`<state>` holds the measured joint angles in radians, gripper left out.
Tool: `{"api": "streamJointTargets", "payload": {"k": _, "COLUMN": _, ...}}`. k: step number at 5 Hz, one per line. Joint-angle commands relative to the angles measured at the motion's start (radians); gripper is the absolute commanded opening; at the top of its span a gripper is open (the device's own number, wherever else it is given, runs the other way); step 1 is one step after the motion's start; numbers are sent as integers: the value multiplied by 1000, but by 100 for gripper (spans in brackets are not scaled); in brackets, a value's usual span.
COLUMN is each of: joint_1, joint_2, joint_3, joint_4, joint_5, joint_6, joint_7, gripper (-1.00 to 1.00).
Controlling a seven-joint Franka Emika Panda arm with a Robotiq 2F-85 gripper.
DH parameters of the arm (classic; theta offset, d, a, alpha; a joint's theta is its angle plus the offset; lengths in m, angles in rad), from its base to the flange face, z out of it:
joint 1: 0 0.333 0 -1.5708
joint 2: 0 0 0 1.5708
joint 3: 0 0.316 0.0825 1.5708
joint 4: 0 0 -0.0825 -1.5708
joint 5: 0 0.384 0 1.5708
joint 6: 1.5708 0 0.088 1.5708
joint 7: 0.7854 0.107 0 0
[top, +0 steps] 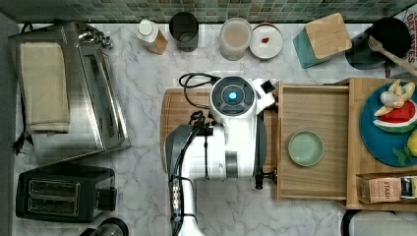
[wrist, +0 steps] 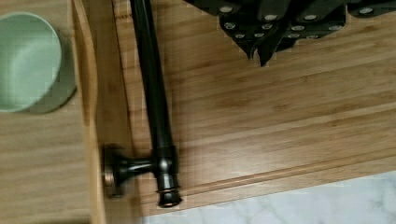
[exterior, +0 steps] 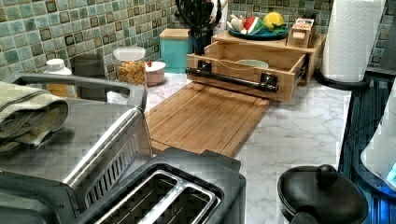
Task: Close the drawer.
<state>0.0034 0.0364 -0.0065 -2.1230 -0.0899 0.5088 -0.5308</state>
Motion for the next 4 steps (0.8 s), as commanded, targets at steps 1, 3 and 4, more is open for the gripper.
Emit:
{"api": "streamJointTargets", "payload": {"k": 1, "joint_1": 41, "joint_2": 27, "joint_3": 39, "joint_4": 12, "joint_5": -191, "joint_6": 75, "joint_7": 64, "gripper": -100}}
{"api": "streamJointTargets", "payload": {"k": 3, "joint_1": 24, "joint_2": 92, "joint_3": 42, "joint_4": -71, "joint_5": -254, "joint_6": 214, "joint_7": 125, "gripper": -100}}
{"api": "streamJointTargets", "payload": {"k": 4, "joint_1": 23, "joint_2": 110, "joint_3": 52, "joint_4": -93, "joint_5": -255, "joint_6": 227, "joint_7": 169, "gripper": -100}}
